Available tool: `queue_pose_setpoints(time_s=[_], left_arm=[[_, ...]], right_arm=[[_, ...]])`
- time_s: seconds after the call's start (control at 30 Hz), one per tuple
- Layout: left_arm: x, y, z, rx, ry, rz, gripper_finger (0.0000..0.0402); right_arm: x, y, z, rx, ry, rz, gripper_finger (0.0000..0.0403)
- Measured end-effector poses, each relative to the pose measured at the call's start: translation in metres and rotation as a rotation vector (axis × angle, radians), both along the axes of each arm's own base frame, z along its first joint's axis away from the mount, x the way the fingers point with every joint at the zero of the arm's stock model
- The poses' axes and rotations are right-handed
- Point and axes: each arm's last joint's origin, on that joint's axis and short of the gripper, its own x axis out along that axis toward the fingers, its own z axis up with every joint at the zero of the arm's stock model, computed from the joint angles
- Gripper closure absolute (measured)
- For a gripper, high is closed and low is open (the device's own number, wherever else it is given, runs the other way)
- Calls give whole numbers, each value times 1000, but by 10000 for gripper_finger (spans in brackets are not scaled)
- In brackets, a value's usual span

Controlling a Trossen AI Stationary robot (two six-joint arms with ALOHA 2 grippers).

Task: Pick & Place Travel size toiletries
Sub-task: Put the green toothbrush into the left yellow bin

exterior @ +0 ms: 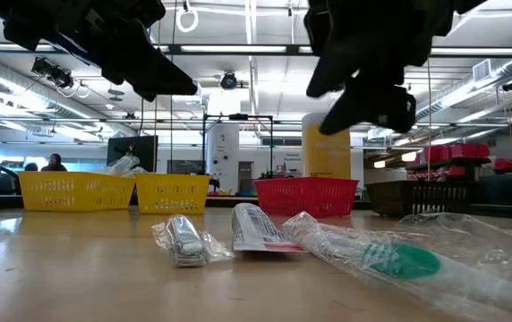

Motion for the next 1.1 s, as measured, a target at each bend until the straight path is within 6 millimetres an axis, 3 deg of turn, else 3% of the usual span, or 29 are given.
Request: queue_pose_setpoints(time_s=[0.2, 0.4, 0.73, 1.1], left_arm=[[0, 0, 1, -2, -6, -1, 287], [0, -2, 1, -26, -6, -45, 287], [0, -2, 1, 8, -3, -79, 287], [0, -2, 1, 20, -5, -84, 287]], right_arm=[[16, 25, -13, 186, 239, 10, 227], [23, 41, -20, 330, 312, -54, 217], [28, 61, -51, 418, 366, -142, 214], [27, 61, -66, 386, 419, -161, 227]])
